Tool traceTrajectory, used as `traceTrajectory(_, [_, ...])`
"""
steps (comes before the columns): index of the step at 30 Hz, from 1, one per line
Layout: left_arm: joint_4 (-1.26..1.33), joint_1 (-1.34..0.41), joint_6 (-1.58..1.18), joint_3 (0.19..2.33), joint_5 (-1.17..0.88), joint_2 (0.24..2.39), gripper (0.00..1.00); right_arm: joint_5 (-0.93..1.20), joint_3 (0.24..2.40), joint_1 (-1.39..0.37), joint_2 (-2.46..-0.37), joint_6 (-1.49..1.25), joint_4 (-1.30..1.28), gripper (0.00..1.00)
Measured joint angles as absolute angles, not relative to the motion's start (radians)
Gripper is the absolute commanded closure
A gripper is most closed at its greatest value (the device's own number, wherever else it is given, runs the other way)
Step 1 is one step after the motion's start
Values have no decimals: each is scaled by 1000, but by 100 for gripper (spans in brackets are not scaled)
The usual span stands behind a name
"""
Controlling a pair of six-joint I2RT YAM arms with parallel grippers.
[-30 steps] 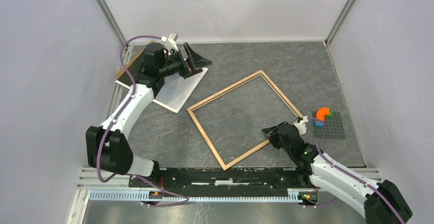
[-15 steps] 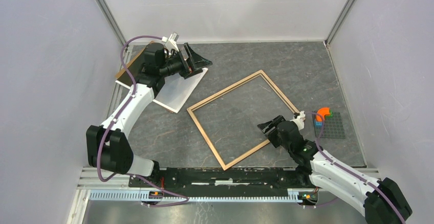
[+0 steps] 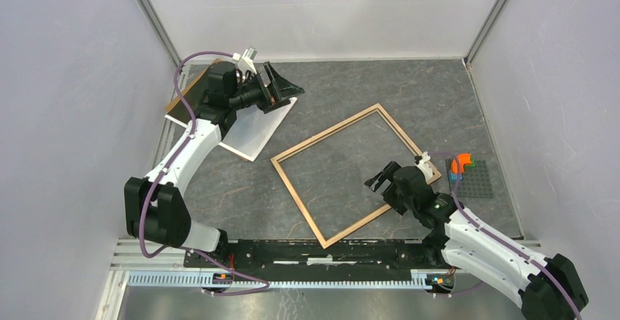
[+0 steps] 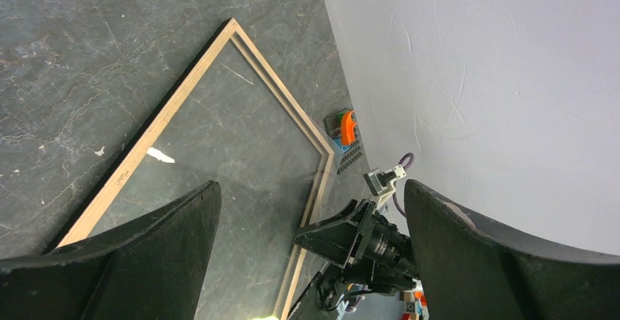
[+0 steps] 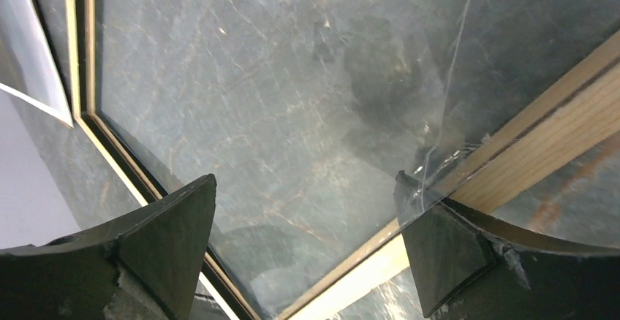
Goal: Put the photo into the frame
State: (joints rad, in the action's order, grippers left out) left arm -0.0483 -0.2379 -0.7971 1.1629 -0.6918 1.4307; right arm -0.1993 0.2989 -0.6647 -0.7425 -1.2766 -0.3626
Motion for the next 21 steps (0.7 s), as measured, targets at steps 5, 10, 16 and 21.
traceTrajectory(5, [-48, -238, -797, 1163, -692, 1432, 0, -179, 344, -665, -696, -1248, -498, 2])
traceTrajectory(10, [-48, -238, -797, 1163, -693, 1438, 0, -162, 381, -665, -662, -1212, -592, 2])
traceTrajectory(16, [-48, -238, -797, 1163, -693, 1450, 0, -151, 447, -665, -618, -1172, -737, 2])
traceTrajectory(21, [-49, -238, -797, 1163, -692, 1453, 0, -167, 604, -665, -605, -1022, -817, 2])
